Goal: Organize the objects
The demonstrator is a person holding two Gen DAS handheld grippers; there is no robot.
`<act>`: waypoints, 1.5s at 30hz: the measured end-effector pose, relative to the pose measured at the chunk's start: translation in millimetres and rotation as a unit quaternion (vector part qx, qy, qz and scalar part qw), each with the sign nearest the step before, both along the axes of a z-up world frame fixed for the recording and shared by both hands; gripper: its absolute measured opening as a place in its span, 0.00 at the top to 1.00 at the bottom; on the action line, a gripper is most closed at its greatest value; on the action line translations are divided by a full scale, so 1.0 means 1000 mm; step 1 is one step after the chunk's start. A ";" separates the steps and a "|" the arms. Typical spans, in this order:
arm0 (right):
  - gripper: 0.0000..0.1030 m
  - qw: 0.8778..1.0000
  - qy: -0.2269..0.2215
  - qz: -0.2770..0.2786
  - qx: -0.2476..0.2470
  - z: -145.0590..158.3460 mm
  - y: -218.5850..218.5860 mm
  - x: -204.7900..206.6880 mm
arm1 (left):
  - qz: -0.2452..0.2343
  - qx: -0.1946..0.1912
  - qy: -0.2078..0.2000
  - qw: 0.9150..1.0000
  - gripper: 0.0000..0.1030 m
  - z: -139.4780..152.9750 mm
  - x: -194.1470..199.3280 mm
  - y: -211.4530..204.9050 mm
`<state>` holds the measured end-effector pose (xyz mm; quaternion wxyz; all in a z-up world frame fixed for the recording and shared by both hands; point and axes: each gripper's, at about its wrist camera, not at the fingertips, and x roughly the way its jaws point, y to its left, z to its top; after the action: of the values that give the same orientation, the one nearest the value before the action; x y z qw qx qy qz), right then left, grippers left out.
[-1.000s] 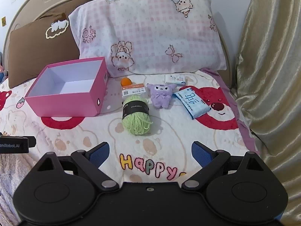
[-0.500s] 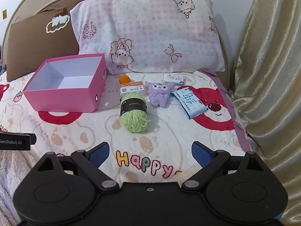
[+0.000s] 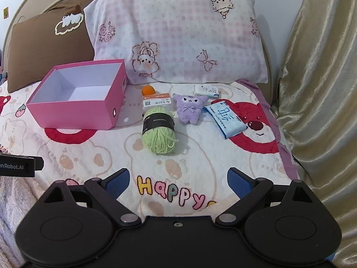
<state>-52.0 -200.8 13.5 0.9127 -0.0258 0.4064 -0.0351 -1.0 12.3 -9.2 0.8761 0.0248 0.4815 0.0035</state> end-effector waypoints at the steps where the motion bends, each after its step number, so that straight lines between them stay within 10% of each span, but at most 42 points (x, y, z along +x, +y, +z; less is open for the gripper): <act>1: 0.06 1.000 0.000 0.001 0.000 0.000 0.000 0.001 | 0.000 -0.001 0.001 1.000 0.00 0.000 0.000 0.000; 25: 0.06 0.994 0.010 0.090 -0.061 0.042 0.008 0.018 | -0.029 -0.020 0.024 0.999 0.00 0.035 0.018 0.001; 45: 0.07 0.990 0.044 0.133 -0.020 0.032 -0.001 0.067 | -0.126 -0.028 0.035 0.991 0.01 0.059 0.057 -0.028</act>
<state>14.8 -202.3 45.0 0.8898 -0.0995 0.4381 0.0801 56.4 -15.7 49.4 0.8528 0.0609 0.5044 -0.1209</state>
